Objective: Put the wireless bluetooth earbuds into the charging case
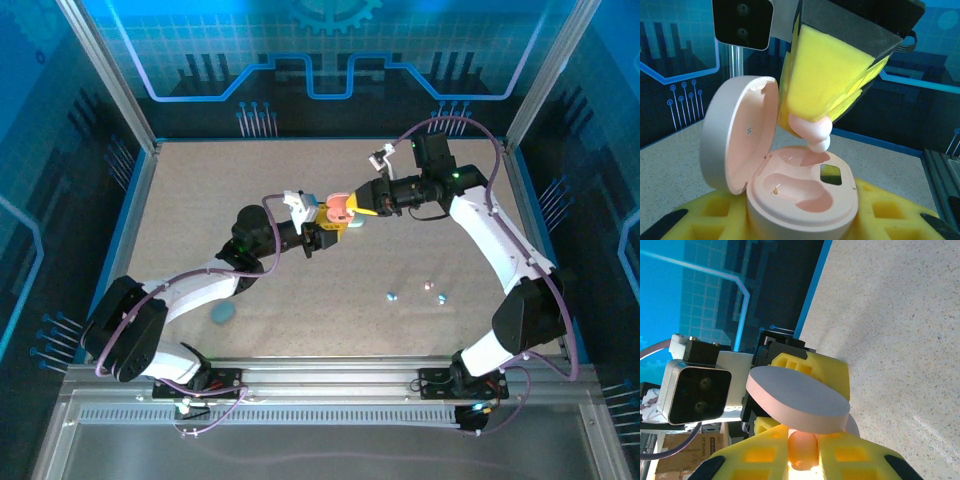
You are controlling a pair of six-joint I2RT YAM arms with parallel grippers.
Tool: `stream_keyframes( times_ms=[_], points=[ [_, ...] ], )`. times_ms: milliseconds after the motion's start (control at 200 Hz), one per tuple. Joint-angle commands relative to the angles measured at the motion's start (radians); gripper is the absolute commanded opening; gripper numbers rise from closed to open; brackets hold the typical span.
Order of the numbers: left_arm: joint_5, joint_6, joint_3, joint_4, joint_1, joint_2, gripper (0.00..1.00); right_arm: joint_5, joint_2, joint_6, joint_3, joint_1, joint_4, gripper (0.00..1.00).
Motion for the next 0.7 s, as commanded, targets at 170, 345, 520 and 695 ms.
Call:
stream_keyframes(
  times_ms=[170, 345, 520, 695],
  points=[
    [0.038, -0.003, 0.033, 0.045, -0.011, -0.003, 0.34, 0.038, -0.013, -0.019, 0.024, 0.028, -0.005, 0.19],
    [0.040, -0.010, 0.033, 0.053, -0.011, -0.004, 0.34, 0.070, -0.004, -0.045, 0.033, 0.038, -0.041, 0.20],
    [0.038, -0.016, 0.032, 0.061, -0.011, -0.006, 0.34, 0.101, 0.012, -0.078, 0.058, 0.047, -0.097, 0.23],
    [0.036, -0.015, 0.031, 0.060, -0.011, -0.011, 0.34, 0.117, 0.009, -0.087, 0.068, 0.047, -0.116, 0.28]
  ],
)
